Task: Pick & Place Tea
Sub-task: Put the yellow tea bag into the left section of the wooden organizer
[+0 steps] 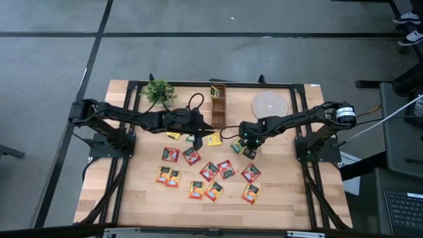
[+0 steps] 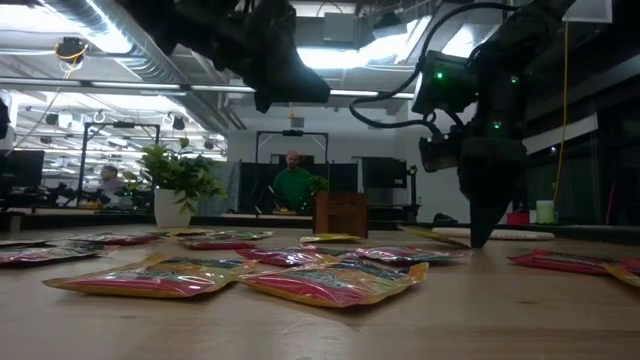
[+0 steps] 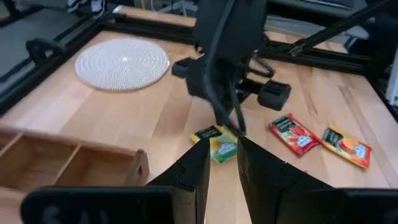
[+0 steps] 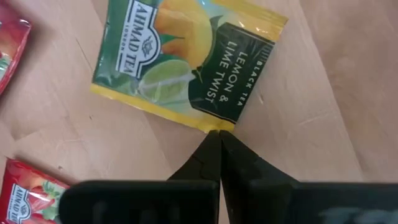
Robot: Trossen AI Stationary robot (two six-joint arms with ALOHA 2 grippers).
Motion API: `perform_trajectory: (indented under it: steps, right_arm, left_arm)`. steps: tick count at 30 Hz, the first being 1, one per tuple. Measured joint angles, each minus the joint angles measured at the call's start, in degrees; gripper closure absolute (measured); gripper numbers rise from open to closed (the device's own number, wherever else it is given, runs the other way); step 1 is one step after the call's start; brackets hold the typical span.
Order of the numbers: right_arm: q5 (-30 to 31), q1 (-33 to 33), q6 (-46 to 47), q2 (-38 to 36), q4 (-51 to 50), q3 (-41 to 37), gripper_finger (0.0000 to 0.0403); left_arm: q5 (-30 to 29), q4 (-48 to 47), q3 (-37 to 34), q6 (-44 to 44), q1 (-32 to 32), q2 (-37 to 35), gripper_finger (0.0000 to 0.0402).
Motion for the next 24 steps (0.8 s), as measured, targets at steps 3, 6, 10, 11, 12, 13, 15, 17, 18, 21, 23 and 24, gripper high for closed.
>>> perform_trajectory:
  steps: [3, 6, 10, 11, 12, 13, 15, 17, 18, 21, 23, 24]
  right_arm:
    - [0.02, 0.00, 0.00, 0.04, 0.06, -0.04, 0.0399]
    - [0.04, 0.00, 0.00, 0.07, 0.11, -0.09, 0.0399]
    - [0.04, 0.02, 0.00, 0.11, 0.18, -0.11, 0.0399]
    - [0.04, 0.02, 0.00, 0.11, 0.22, -0.13, 0.0399]
    - [0.04, 0.00, 0.00, 0.11, 0.22, -0.13, 0.0399]
    - [0.06, 0.00, -0.02, 0.11, 0.22, -0.15, 0.0399]
    - [0.06, 0.02, -0.09, 0.11, 0.28, -0.17, 0.0399]
    - [0.06, 0.02, -0.07, 0.11, 0.28, -0.20, 0.0399]
    - [0.06, 0.02, -0.07, 0.11, 0.29, -0.20, 0.0399]
    - [0.08, 0.02, -0.07, 0.11, 0.31, -0.22, 0.0399]
    - [0.10, 0.02, -0.13, 0.11, 0.33, -0.22, 0.0399]
    - [0.10, 0.02, -0.15, 0.11, 0.33, -0.22, 0.0399]
  left_arm:
    - [0.04, 0.58, 0.04, -4.45, 0.45, 1.98, 0.0325]
    - [0.57, 0.73, 0.04, -14.89, 1.41, 5.15, 0.0324]
    - [6.74, 4.28, 0.04, -25.03, 2.96, 10.19, 0.0314]
    - [8.36, 5.80, 0.04, -27.11, 3.18, 11.27, 0.0307]
    - [9.81, 7.55, 0.04, -29.12, 3.37, 12.34, 0.0299]
    - [10.77, 10.03, 0.04, -31.51, 3.51, 13.42, 0.0290]
    - [11.07, 13.43, 0.09, -37.92, 3.60, 15.28, 0.0268]
    - [10.96, 14.99, 0.09, -44.02, 3.79, 16.59, 0.0244]
    - [11.02, 15.49, 0.09, -45.87, 3.93, 17.19, 0.0232]
    - [12.57, 15.38, 0.09, -48.65, 3.97, 18.12, 0.0201]
    - [13.68, 15.66, 0.09, -49.15, 3.97, 18.22, 0.0186]
    - [13.90, 15.54, 0.09, -49.17, 3.83, 18.24, 0.0181]
